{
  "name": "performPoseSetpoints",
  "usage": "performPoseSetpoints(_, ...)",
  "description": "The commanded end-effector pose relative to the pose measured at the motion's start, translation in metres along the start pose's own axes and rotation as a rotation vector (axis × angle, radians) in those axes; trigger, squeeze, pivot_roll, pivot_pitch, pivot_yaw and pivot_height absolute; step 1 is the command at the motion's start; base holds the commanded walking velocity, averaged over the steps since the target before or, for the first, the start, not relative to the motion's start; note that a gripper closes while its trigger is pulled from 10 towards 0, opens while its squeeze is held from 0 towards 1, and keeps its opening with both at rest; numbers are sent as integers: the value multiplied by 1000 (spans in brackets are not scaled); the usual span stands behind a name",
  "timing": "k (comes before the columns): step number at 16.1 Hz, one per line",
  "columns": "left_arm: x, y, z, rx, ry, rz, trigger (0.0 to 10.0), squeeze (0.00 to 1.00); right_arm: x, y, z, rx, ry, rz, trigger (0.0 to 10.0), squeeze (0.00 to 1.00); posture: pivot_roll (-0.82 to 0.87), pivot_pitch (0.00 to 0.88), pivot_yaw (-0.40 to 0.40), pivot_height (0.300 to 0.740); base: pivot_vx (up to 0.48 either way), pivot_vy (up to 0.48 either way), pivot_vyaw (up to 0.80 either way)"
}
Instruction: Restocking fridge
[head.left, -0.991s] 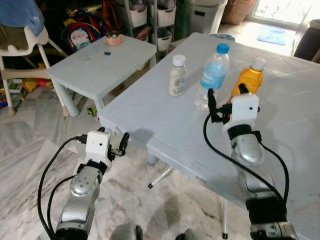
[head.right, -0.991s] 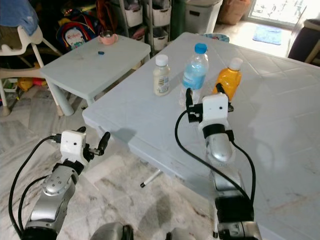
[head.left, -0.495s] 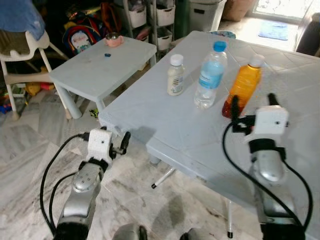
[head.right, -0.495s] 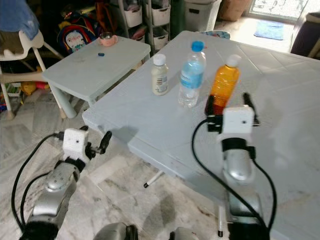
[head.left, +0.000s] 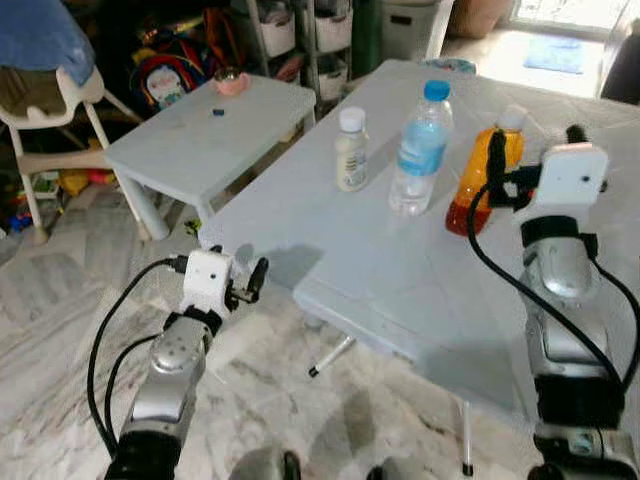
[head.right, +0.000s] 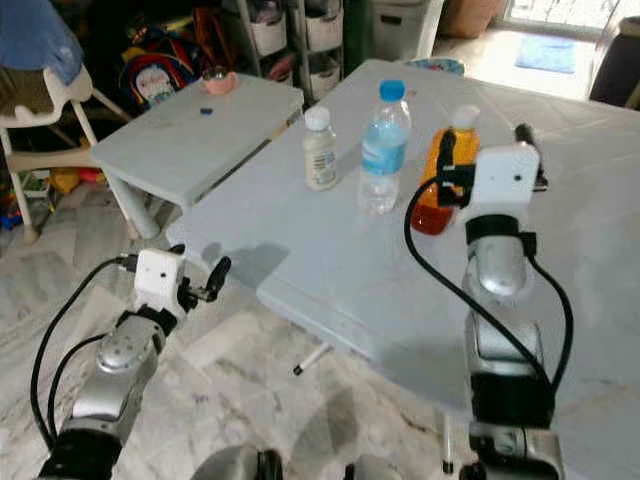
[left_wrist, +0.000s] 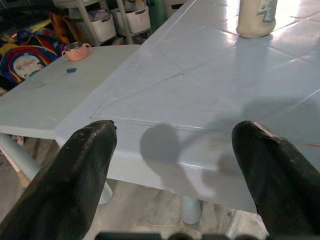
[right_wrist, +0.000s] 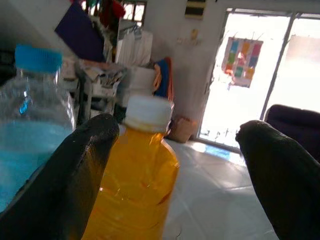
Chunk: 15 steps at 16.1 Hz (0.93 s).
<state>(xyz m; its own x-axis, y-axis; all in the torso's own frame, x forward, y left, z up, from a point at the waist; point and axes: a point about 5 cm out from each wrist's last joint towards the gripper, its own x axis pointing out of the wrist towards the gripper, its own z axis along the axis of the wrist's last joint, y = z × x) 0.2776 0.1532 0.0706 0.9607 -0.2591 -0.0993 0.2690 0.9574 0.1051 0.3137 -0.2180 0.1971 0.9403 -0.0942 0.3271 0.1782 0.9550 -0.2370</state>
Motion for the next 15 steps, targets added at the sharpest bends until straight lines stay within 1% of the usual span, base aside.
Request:
performPoseSetpoints(1,-3,4,-4,13,15,8,10000,0,6,2,4,8,-14,19,10000,0,-56,16,94,740,0,0,0)
performPoseSetpoints(2,-4,4,-5,12,19,12,10000,0,12,3,5,-2,-17,38,10000,0,-54,18,90,740,0,0,0)
performPoseSetpoints(5,-4,4,-6,17,24,11,10000,0,25,3,7,12,-7,63,10000,0,-52,19,89,740,0,0,0)
performPoseSetpoints(6,-4,4,-6,19,26,11,10000,0,31,6,8,16,-10,86,10000,0,-55,19,89,740,0,0,0)
performPoseSetpoints(7,-4,4,-7,25,29,9,10000,0,34,10,7,0,10,124,10000,0,-53,18,85,740,0,0,0)
performPoseSetpoints(8,-4,5,-7,30,29,15,10000,0,37,9,11,20,0,114,3529,0,-48,18,80,740,0,0,0)
performPoseSetpoints(9,-4,6,-7,30,30,20,10000,0,38,8,11,22,1,114,1294,0,-48,18,79,740,0,0,0)
performPoseSetpoints(10,-4,7,-7,30,31,22,10000,0,39,8,10,24,13,115,0,0,-48,18,79,740,0,0,0)
performPoseSetpoints(13,-6,6,-9,33,36,22,10000,0,50,4,15,68,22,88,0,0,-43,20,76,740,0,0,0)
performPoseSetpoints(15,-6,6,-9,33,37,23,10000,0,52,5,15,74,28,86,0,0,-42,20,78,740,0,0,0)
